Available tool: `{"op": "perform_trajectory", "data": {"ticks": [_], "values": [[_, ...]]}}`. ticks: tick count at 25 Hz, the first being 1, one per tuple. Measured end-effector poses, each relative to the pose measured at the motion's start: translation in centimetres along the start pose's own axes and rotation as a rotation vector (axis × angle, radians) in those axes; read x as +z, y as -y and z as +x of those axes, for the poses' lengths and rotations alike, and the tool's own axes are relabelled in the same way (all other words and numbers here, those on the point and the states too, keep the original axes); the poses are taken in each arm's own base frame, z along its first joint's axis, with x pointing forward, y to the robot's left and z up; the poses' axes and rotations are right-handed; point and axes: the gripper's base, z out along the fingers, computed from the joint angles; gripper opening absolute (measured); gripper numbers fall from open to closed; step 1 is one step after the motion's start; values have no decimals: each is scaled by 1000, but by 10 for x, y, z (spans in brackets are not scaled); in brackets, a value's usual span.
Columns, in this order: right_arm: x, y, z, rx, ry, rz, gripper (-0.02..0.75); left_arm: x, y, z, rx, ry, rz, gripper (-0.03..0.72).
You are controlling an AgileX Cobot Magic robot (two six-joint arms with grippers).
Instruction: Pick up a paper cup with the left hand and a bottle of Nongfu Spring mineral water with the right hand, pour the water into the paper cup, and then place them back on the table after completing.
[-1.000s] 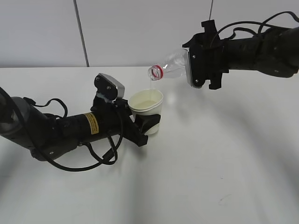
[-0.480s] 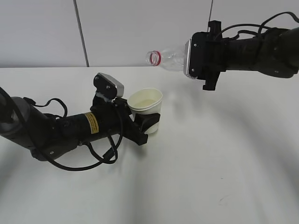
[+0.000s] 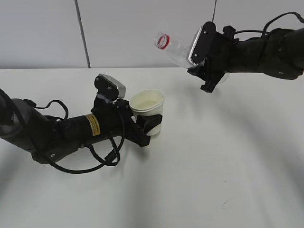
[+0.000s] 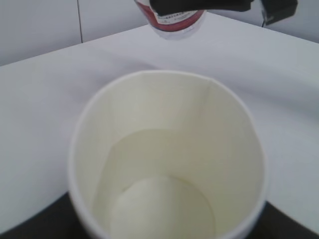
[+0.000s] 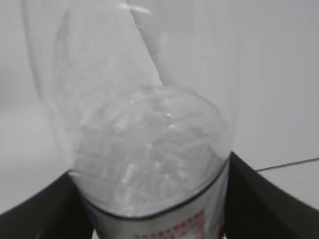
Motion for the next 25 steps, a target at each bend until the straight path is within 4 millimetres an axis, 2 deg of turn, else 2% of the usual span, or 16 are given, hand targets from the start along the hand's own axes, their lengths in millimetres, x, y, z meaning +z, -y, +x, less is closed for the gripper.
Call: {"op": "perform_trajectory", "data": {"ticks": [10, 25], "values": [[-2, 6, 13, 282, -23, 17, 482, 0, 0, 0, 0, 0, -1, 401], [-15, -11, 41, 646, 143, -30, 482, 0, 0, 0, -2, 1, -3, 401]]}}
